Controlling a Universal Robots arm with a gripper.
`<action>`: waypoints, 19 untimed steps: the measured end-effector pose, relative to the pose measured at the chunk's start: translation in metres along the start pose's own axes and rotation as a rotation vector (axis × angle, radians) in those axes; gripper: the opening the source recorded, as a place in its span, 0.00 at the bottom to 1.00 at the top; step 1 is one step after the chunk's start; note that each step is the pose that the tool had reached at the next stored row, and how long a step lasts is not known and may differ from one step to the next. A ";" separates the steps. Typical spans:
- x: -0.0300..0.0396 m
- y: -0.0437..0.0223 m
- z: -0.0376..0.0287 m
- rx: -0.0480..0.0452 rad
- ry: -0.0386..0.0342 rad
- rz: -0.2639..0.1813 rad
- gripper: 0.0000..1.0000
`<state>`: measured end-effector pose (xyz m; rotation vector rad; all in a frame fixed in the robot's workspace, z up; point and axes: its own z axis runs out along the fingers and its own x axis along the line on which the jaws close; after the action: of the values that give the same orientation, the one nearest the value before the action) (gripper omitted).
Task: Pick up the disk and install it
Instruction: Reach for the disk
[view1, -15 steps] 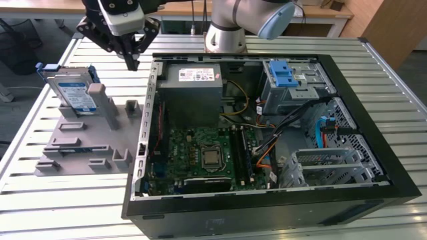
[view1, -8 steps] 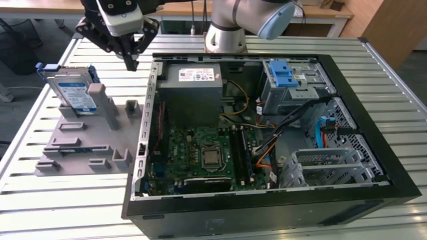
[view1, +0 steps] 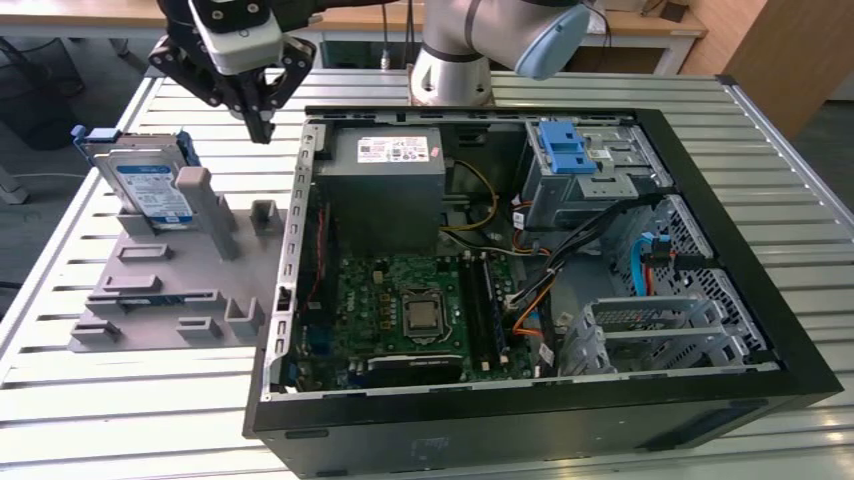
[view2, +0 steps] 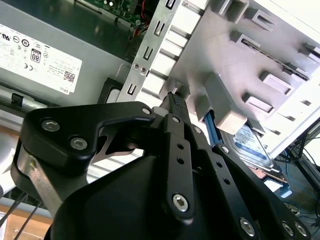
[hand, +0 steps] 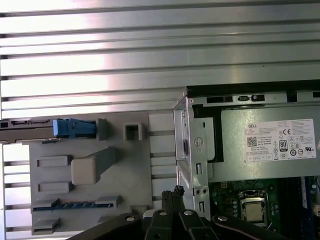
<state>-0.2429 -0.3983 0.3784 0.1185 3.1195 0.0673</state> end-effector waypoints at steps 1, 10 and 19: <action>0.0002 0.0000 0.0001 -0.0001 0.0000 0.000 0.11; 0.0023 -0.0002 0.0013 -0.0001 0.0007 0.000 0.11; 0.0039 -0.0004 0.0023 0.0001 0.0017 0.000 0.11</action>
<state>-0.2468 -0.3983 0.3760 0.1186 3.1213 0.0672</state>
